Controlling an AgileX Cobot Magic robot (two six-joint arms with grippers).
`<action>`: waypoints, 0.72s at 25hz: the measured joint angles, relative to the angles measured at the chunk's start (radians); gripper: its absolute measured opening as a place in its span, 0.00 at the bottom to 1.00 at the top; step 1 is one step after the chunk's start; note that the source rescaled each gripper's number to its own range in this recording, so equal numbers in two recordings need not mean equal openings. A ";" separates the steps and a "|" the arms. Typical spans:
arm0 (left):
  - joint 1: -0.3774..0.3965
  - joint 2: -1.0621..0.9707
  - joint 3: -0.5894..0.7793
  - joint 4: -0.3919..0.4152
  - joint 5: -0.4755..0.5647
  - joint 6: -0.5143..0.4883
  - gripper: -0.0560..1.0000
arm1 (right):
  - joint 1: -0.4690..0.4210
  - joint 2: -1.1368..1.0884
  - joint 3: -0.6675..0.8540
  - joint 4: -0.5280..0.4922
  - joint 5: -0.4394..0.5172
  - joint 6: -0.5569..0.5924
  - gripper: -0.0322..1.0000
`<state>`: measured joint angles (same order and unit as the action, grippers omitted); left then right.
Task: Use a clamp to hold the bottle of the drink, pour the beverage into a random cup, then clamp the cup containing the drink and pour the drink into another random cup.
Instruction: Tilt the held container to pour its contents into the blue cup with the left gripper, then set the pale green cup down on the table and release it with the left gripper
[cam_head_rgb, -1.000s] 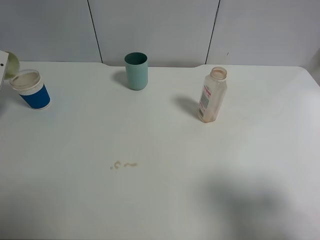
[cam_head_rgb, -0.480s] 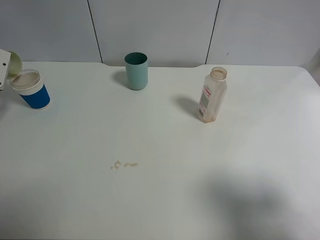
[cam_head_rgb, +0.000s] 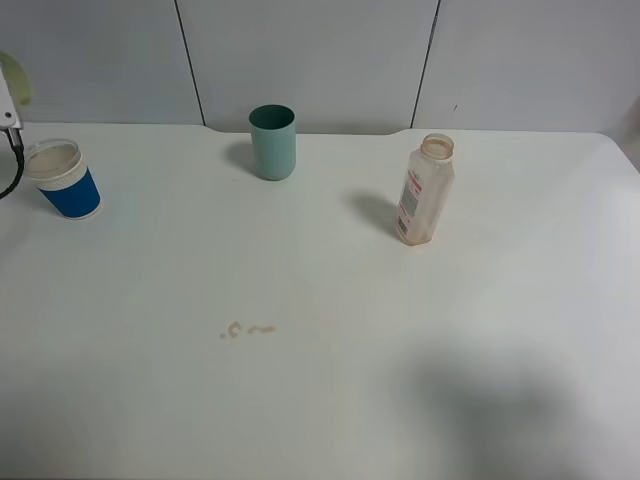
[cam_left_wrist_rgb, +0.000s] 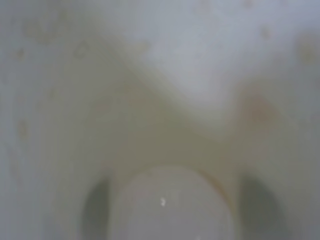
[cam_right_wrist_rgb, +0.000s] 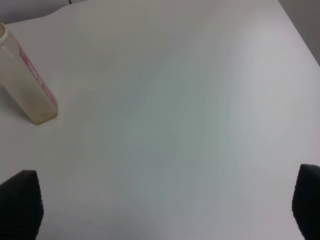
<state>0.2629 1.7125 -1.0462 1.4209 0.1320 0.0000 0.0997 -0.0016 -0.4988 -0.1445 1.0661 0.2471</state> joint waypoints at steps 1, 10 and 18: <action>0.013 -0.017 -0.002 -0.021 -0.009 -0.045 0.06 | 0.000 0.000 0.000 0.000 0.000 0.000 1.00; 0.106 -0.161 0.001 -0.147 -0.023 -0.404 0.06 | 0.000 0.000 0.000 0.000 0.000 0.000 1.00; 0.107 -0.280 0.117 -0.351 -0.050 -0.398 0.06 | 0.000 0.000 0.000 0.000 0.000 0.000 1.00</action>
<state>0.3703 1.4329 -0.9295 1.0701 0.0822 -0.3978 0.0997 -0.0016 -0.4988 -0.1445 1.0661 0.2471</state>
